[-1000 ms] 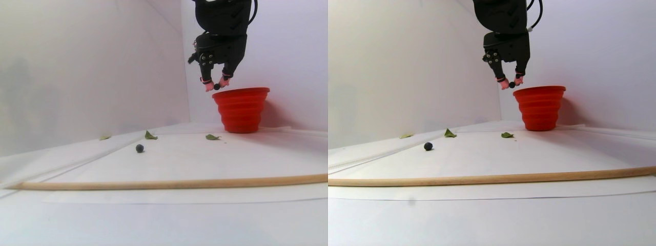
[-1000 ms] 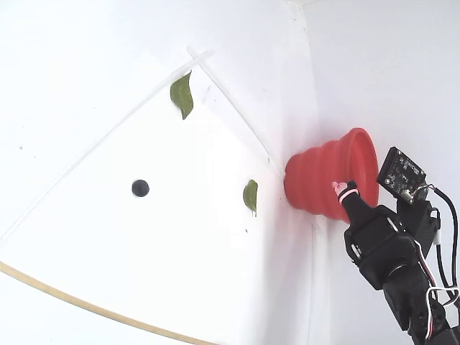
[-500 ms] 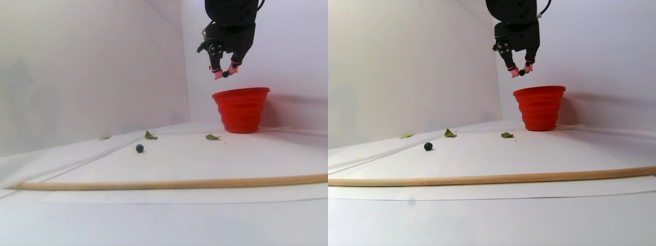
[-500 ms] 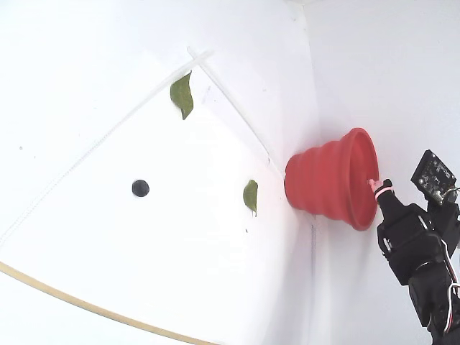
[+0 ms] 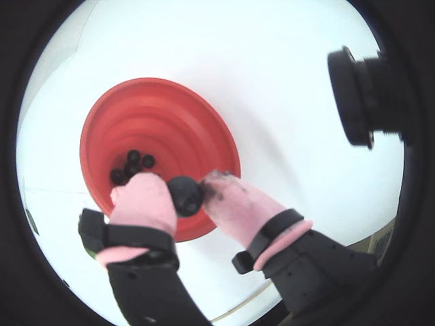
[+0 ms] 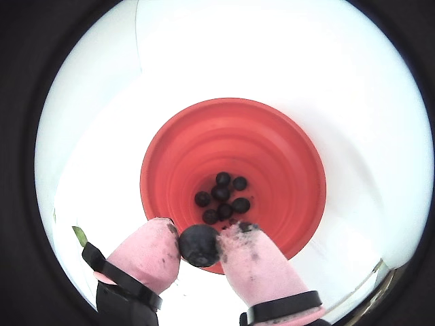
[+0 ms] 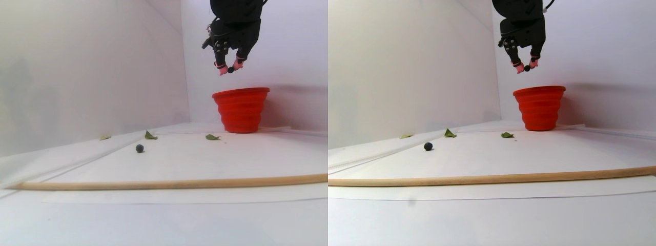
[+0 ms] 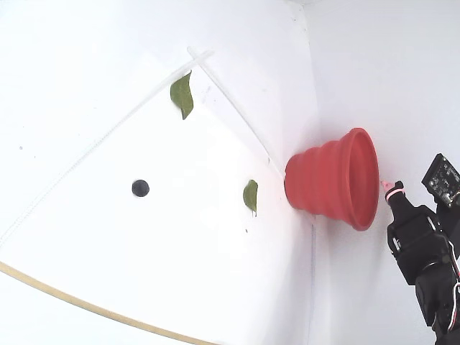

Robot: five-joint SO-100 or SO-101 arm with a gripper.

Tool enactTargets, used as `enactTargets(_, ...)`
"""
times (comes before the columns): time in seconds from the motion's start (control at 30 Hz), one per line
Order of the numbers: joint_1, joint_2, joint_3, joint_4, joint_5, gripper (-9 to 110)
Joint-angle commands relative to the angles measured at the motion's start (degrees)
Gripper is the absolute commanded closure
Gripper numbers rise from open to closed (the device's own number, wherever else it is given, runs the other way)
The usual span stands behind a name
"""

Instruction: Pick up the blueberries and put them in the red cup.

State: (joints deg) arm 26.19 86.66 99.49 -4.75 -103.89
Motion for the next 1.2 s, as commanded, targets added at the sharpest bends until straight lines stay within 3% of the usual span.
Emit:
enactTargets(0.0, 0.79, 2.02, -6.42, -0.26, 0.7, 87)
enactTargets(1.17, -7.91, 16.35, 7.38, 6.15, 2.11, 87)
